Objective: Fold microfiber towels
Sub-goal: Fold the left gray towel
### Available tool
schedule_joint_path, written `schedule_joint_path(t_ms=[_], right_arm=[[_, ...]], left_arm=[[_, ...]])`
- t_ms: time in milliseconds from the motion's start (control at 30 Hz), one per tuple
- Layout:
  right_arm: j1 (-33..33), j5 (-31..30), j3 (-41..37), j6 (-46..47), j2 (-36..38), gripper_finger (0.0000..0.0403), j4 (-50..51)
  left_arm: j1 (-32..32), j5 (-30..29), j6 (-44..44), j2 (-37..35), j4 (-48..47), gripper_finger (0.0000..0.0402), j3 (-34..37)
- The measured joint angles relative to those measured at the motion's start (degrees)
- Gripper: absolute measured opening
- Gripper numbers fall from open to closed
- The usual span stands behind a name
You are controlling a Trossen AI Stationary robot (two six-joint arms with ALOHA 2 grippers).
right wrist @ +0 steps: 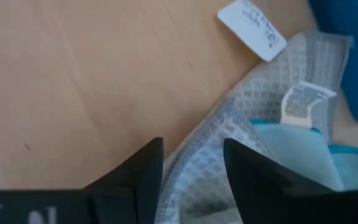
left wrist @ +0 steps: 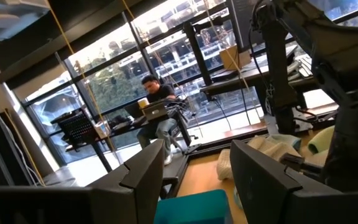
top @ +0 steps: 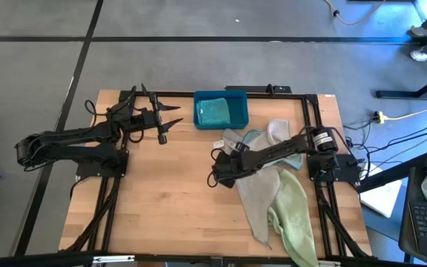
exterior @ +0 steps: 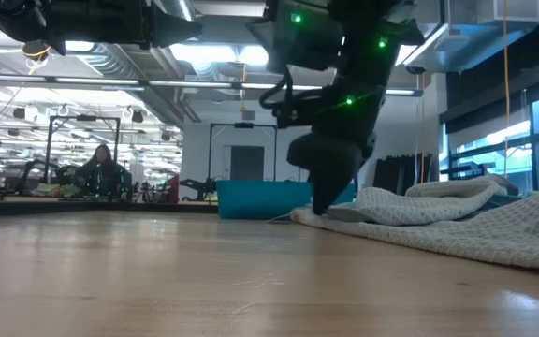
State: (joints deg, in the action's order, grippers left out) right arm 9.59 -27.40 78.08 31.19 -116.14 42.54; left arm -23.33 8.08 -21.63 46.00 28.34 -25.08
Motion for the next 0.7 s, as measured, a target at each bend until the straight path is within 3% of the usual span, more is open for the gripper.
schedule_joint_path(t_ms=[233,467,700], right_arm=[[-0.03,-0.06,0.00,-0.27,-0.12,0.0118,2.59],[1.07,-0.11,1.01,-2.94,-0.12,0.0018,3.58],[2.55,-7.30,8.99,-6.92,-0.12,0.0014,8.15]], left_arm=[[0.00,0.00,-0.02,0.00,-0.07,0.0176,0.00],[0.00,-0.04,-0.02,0.00,-0.17,0.0176,0.00],[0.00,-0.07,-0.11,0.00,-0.17,0.0176,0.00]])
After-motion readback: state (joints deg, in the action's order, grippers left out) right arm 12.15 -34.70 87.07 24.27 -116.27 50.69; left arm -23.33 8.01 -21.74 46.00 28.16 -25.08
